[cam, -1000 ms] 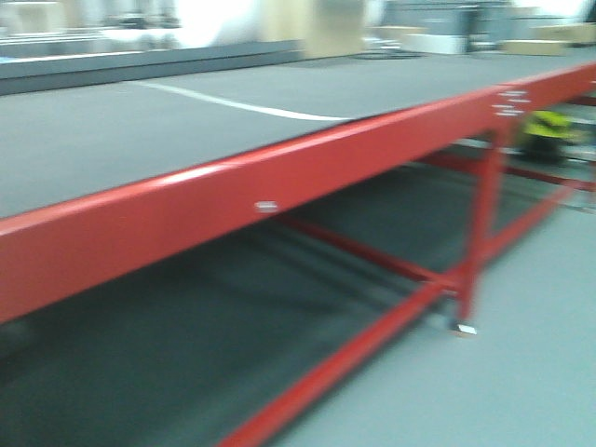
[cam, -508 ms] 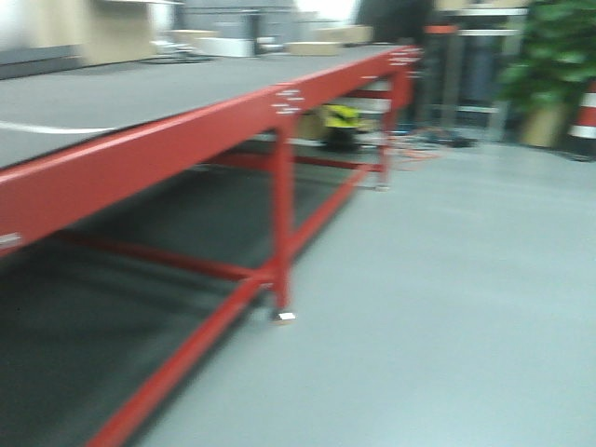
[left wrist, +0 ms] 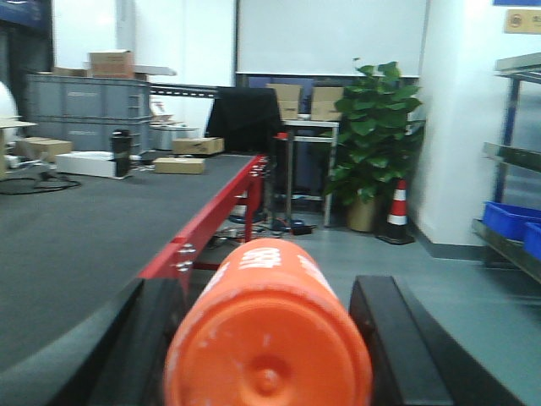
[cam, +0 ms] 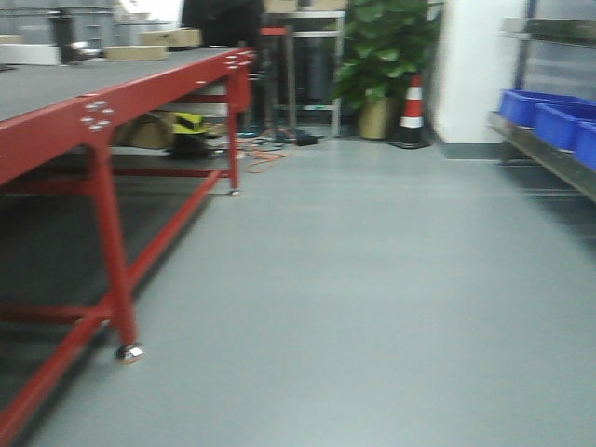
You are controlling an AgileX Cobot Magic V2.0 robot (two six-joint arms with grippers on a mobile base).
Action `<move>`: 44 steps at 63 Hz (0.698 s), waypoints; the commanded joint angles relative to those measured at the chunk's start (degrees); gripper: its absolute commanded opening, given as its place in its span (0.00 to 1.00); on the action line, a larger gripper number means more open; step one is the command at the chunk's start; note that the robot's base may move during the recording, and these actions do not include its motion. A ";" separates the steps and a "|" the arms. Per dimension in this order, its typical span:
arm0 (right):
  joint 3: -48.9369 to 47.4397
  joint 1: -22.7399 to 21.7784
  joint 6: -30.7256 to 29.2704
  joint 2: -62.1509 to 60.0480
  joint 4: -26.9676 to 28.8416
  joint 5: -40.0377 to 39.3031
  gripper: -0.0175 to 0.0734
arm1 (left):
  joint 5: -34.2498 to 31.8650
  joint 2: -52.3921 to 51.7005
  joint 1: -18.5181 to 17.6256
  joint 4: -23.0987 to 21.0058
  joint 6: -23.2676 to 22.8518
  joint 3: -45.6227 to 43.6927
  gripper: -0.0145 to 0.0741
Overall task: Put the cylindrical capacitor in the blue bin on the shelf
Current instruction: 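Drive the base to the shelf of blue bins holding both objects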
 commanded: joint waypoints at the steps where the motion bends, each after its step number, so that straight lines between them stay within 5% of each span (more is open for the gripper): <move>1: 0.06 0.12 -0.03 -0.23 -0.31 -1.87 0.01 | -1.13 -0.29 -0.31 -0.29 0.26 -0.12 0.04; 44: 0.06 0.12 -0.03 -0.23 -0.31 -1.87 0.01 | -1.13 -0.29 -0.31 -0.29 0.26 -0.12 0.04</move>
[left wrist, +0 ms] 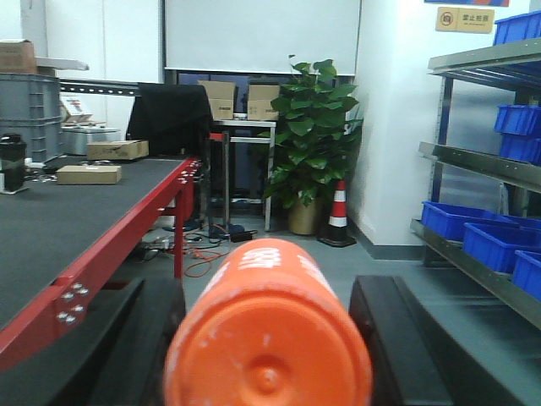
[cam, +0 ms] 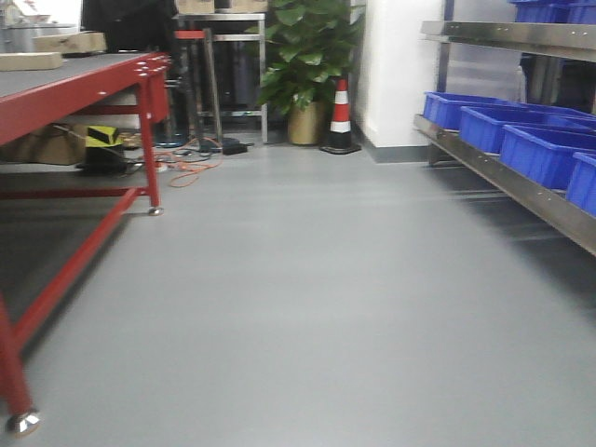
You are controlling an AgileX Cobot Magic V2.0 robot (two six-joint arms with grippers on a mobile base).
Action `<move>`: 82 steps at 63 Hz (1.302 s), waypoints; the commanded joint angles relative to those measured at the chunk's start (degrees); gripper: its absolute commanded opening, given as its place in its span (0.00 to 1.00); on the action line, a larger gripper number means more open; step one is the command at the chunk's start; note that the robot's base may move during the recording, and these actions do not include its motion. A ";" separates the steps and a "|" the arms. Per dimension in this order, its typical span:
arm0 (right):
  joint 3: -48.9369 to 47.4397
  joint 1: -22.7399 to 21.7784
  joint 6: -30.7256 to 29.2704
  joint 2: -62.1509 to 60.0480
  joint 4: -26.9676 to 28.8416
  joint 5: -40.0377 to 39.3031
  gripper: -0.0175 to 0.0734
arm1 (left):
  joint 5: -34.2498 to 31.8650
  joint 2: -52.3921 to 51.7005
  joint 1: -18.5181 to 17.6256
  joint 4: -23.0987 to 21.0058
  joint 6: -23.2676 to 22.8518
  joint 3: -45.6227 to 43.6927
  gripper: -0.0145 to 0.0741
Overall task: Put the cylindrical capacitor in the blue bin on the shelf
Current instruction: 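Drive the base to the shelf of blue bins holding both objects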
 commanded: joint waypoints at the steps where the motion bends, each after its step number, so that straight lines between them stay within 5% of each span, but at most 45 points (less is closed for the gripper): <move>1: 0.06 0.12 -0.03 -0.23 -0.31 -1.87 0.01 | -1.13 -0.29 -0.31 -0.29 0.26 -0.12 0.04; 82: 0.06 0.12 -0.03 -0.23 -0.31 -1.87 0.01 | -1.13 -0.29 -0.31 -0.29 0.26 -0.12 0.04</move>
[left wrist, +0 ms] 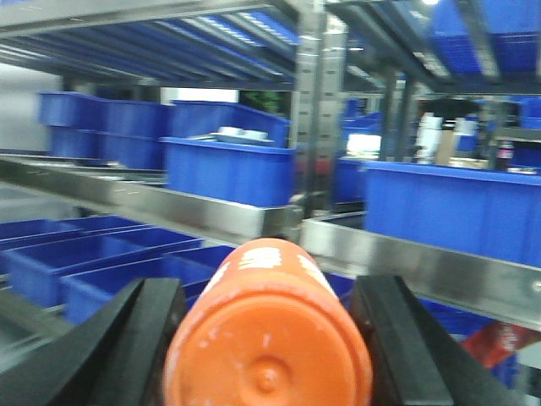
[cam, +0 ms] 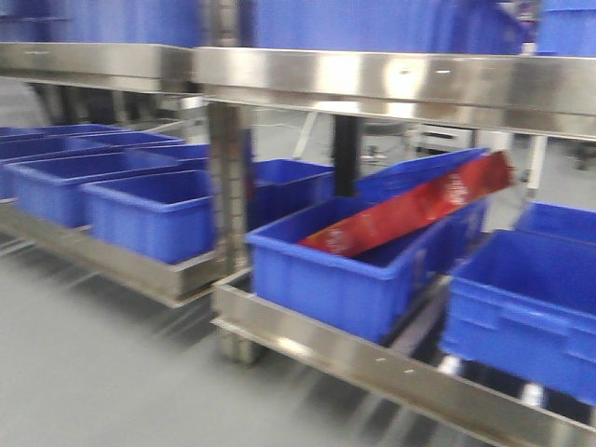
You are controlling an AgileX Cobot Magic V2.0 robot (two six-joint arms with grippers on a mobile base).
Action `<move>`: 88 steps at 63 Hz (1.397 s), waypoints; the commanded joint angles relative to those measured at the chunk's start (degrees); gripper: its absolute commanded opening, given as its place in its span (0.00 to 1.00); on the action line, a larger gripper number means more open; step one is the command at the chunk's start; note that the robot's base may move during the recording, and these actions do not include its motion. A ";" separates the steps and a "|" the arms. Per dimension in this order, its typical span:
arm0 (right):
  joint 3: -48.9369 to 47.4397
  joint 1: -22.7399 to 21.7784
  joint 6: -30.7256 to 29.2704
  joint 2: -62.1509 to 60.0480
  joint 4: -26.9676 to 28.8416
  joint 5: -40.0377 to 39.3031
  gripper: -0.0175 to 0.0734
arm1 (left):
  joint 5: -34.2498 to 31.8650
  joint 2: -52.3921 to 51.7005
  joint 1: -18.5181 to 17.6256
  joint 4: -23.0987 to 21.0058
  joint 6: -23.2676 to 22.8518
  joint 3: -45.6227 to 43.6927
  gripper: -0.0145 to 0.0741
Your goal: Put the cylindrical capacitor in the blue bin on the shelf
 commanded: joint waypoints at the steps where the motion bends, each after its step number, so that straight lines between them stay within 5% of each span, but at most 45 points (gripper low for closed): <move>1: 0.06 0.12 -0.03 -0.23 -0.31 -1.87 0.01 | -1.13 -0.29 -0.31 -0.29 0.26 -0.12 0.04; 88: 0.06 0.12 -0.03 -0.23 -0.31 -1.87 0.01 | -1.13 -0.29 -0.31 -0.29 0.26 -0.12 0.04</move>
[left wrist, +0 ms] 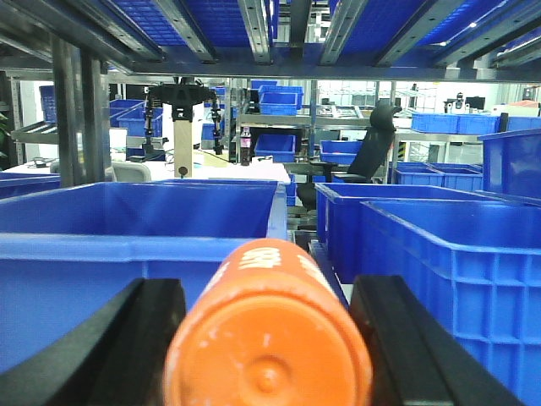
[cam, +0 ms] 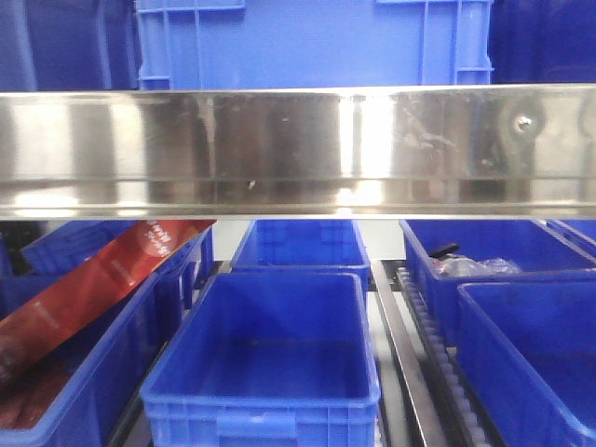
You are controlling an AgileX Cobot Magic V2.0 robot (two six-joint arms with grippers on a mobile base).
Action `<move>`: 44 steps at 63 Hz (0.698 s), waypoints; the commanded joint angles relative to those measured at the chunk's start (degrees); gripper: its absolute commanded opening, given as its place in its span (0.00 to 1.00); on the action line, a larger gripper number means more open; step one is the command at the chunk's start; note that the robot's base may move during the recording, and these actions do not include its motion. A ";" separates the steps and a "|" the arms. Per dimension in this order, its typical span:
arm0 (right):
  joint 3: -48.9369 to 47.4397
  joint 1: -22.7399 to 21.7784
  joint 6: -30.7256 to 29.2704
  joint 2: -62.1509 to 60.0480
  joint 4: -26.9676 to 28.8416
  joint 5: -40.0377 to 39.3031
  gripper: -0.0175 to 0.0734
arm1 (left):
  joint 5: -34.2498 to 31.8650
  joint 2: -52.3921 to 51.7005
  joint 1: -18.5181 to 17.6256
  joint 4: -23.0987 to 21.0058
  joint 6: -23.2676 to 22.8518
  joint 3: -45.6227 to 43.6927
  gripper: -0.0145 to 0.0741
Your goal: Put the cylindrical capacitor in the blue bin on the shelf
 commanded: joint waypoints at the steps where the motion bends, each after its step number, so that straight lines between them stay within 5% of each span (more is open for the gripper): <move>1: 0.06 0.12 -0.03 -0.23 -0.31 -1.87 0.01 | -1.13 -0.29 -0.31 -0.29 0.26 -0.12 0.04; 44: 0.06 0.12 -0.03 -0.23 -0.31 -1.87 0.01 | -1.13 -0.29 -0.31 -0.29 0.26 -0.12 0.04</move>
